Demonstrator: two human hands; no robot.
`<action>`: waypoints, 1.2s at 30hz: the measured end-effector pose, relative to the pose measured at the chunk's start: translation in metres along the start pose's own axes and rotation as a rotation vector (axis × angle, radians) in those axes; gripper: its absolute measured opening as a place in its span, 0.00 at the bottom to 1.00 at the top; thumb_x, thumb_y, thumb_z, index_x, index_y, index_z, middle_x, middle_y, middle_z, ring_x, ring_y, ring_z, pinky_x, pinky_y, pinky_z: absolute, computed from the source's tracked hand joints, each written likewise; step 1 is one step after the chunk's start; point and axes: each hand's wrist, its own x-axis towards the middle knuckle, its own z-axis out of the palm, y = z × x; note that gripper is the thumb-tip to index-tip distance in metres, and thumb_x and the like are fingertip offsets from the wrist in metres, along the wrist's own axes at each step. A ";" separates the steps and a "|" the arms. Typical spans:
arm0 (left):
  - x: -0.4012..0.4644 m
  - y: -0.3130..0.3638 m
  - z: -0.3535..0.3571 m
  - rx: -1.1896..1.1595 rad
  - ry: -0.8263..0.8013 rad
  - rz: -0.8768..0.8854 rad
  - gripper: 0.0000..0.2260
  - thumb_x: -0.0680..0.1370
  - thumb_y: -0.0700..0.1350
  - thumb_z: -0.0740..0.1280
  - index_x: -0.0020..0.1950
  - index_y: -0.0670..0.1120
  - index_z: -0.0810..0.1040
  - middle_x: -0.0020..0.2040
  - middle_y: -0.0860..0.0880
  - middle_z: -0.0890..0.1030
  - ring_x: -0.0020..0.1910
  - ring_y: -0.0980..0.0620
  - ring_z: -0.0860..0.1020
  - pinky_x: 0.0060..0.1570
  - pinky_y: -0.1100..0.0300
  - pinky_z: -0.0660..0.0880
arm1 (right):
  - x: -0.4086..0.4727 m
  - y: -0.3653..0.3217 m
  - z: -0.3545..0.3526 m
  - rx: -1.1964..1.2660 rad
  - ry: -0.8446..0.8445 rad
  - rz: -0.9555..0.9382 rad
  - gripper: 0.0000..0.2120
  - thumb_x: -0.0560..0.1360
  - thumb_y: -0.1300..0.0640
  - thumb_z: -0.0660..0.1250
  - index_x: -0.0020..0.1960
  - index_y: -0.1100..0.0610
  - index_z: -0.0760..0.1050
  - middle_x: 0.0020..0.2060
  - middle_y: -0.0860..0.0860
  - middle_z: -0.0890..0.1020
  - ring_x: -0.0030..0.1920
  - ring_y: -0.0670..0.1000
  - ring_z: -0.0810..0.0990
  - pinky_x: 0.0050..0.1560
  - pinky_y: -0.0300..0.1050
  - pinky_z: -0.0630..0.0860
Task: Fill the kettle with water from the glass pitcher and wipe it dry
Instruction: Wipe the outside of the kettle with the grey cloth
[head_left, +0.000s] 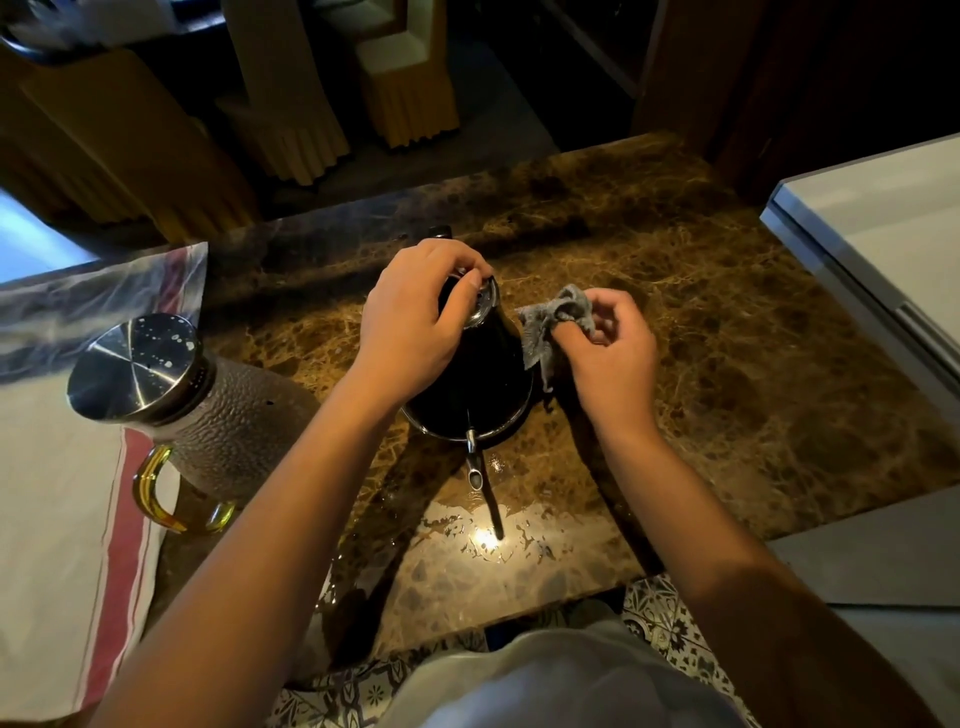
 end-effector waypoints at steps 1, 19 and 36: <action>0.000 0.000 0.000 0.002 0.001 0.002 0.10 0.84 0.47 0.62 0.60 0.49 0.80 0.59 0.53 0.81 0.60 0.56 0.76 0.60 0.59 0.69 | 0.002 0.001 0.004 0.015 -0.044 0.006 0.09 0.75 0.61 0.74 0.54 0.52 0.80 0.46 0.46 0.85 0.46 0.42 0.84 0.45 0.38 0.80; -0.001 -0.004 0.004 0.005 0.016 0.001 0.10 0.84 0.48 0.61 0.61 0.49 0.80 0.59 0.54 0.81 0.60 0.55 0.76 0.60 0.59 0.70 | -0.072 0.069 0.004 -0.456 -0.311 -0.387 0.17 0.70 0.60 0.77 0.56 0.50 0.77 0.52 0.46 0.78 0.41 0.44 0.77 0.40 0.49 0.80; -0.001 -0.003 0.002 0.006 0.017 0.006 0.10 0.84 0.48 0.61 0.60 0.50 0.80 0.60 0.54 0.81 0.61 0.55 0.76 0.60 0.59 0.69 | -0.061 0.003 0.004 -0.115 -0.220 -0.329 0.13 0.71 0.66 0.73 0.54 0.60 0.76 0.48 0.53 0.81 0.47 0.52 0.82 0.46 0.46 0.80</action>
